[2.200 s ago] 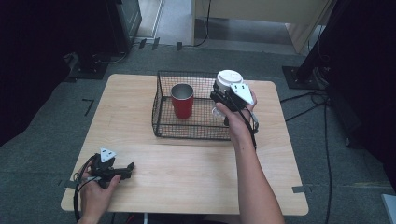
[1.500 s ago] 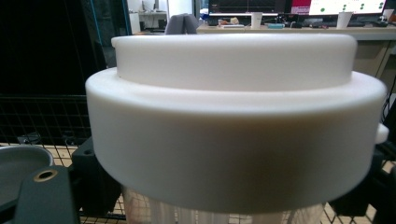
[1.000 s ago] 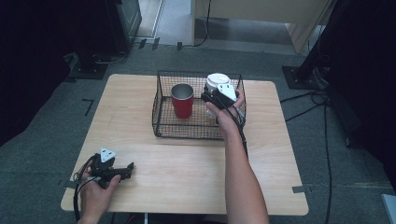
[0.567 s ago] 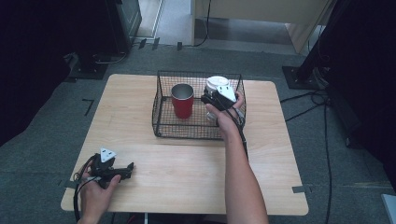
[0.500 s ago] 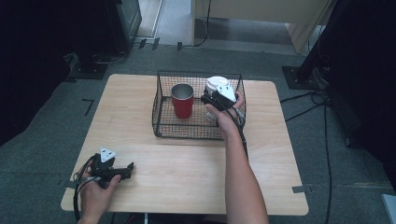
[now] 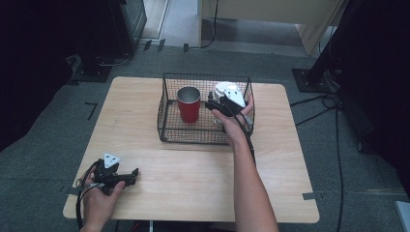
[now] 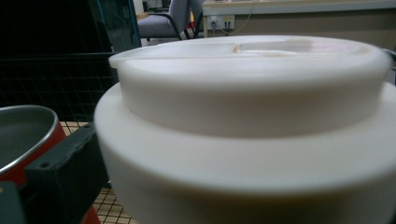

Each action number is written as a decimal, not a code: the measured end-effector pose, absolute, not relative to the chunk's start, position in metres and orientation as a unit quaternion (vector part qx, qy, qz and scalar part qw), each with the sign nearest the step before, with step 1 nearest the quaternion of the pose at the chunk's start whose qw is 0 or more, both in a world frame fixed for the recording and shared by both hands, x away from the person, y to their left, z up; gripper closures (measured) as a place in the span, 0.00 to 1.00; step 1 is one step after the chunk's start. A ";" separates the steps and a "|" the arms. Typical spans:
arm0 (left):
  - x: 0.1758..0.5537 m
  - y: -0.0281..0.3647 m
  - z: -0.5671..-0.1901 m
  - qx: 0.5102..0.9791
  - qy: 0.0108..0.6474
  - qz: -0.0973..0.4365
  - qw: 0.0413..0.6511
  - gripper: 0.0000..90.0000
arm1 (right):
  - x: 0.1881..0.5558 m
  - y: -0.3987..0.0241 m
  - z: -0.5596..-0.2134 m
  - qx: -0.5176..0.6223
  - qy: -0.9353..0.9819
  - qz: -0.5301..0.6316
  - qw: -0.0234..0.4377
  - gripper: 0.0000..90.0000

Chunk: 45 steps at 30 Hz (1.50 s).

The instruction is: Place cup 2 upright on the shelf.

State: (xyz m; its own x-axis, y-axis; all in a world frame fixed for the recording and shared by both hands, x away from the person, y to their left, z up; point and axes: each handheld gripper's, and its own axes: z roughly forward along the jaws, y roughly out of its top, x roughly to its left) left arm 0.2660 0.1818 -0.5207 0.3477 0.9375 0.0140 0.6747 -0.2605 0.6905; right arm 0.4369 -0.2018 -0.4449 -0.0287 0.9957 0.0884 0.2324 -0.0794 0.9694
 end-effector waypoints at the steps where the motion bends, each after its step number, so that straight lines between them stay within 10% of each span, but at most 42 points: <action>1: 0.266 0.182 -0.521 0.764 0.528 0.218 0.302 0.00 | 0.436 -0.202 -0.444 0.567 0.538 0.469 0.412 0.00; 45: 0.266 0.182 -0.521 0.764 0.528 0.218 0.302 0.00 | 0.400 -0.218 -0.383 0.523 0.505 0.525 0.443 0.00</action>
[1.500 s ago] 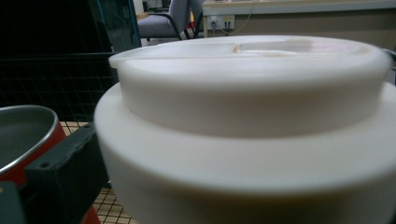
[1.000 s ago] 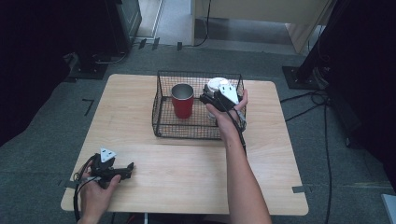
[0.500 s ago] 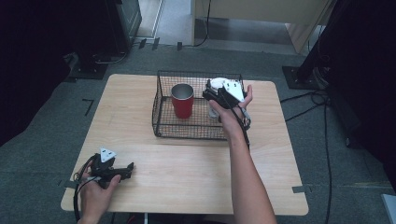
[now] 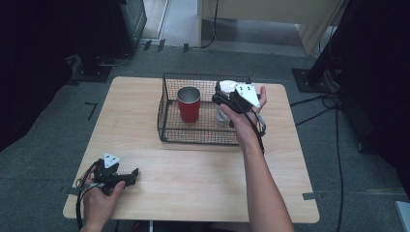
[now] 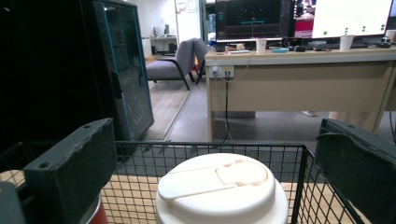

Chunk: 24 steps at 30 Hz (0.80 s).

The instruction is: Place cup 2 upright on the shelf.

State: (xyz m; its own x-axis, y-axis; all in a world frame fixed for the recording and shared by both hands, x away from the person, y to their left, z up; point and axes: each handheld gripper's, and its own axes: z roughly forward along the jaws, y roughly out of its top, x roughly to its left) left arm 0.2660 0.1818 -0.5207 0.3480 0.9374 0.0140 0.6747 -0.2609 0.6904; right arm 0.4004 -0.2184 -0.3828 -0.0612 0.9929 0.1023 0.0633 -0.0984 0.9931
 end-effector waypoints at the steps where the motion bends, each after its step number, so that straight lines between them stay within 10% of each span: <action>1: 0.266 0.182 -0.521 0.763 0.528 0.218 0.302 0.00 | 0.398 -0.219 -0.382 0.523 0.505 0.526 0.442 0.00; 24: 0.266 0.182 -0.521 0.763 0.528 0.218 0.302 0.00 | 0.344 -0.252 -0.385 0.510 0.521 0.531 0.432 0.00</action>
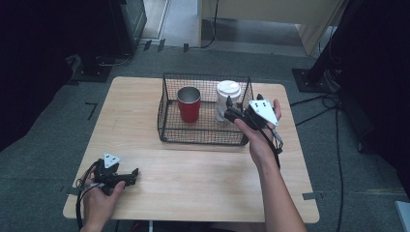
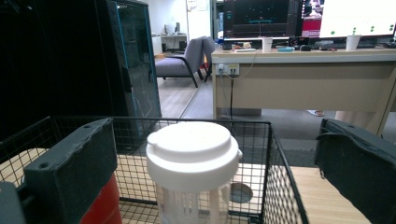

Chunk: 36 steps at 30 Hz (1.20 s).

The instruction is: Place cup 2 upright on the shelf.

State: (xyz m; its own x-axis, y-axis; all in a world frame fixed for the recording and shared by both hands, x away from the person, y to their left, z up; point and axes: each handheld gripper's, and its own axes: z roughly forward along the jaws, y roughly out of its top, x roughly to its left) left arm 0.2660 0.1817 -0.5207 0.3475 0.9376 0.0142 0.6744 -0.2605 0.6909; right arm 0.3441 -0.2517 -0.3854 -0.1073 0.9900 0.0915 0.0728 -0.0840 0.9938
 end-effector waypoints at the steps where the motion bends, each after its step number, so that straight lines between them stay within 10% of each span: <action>1: 0.266 0.182 -0.521 0.764 0.527 0.218 0.301 0.00 | 0.342 -0.253 -0.386 0.511 0.522 0.530 0.431 0.00; 36: 0.266 0.182 -0.521 0.764 0.528 0.218 0.302 0.00 | 0.278 -0.318 -0.425 0.517 0.522 0.522 0.433 0.00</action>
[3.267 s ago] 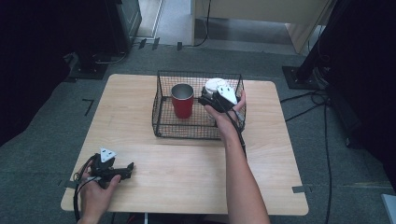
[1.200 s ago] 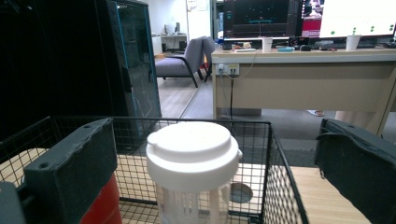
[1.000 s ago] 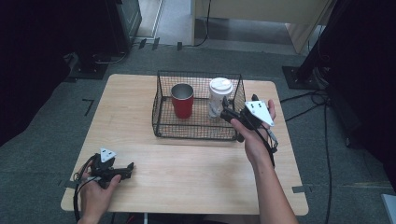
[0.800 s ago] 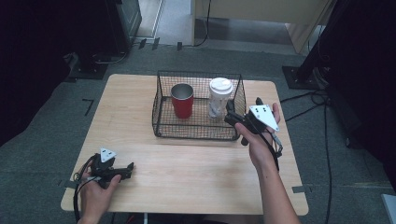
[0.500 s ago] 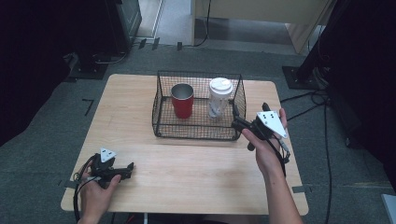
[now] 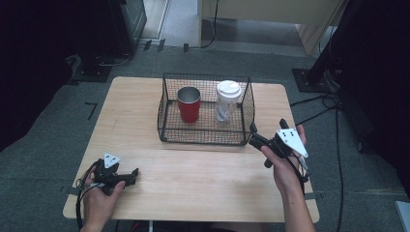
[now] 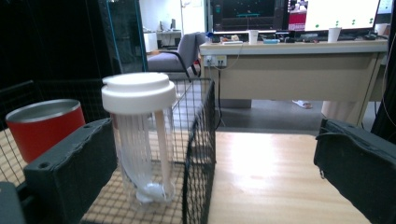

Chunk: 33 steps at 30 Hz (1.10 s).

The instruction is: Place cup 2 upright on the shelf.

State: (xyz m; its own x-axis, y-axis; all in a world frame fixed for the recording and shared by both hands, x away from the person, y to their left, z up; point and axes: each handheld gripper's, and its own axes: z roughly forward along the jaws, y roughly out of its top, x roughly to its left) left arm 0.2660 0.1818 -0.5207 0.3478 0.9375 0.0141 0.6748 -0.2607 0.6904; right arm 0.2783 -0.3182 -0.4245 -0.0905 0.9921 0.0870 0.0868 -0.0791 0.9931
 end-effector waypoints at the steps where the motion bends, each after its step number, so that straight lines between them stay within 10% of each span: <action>1: 0.266 0.182 -0.521 0.764 0.528 0.218 0.302 0.00 | 0.277 -0.319 -0.427 0.519 0.522 0.521 0.433 0.00; 33: 0.266 0.182 -0.521 0.764 0.528 0.218 0.301 0.00 | 0.229 -0.382 -0.504 0.590 0.550 0.427 0.409 0.00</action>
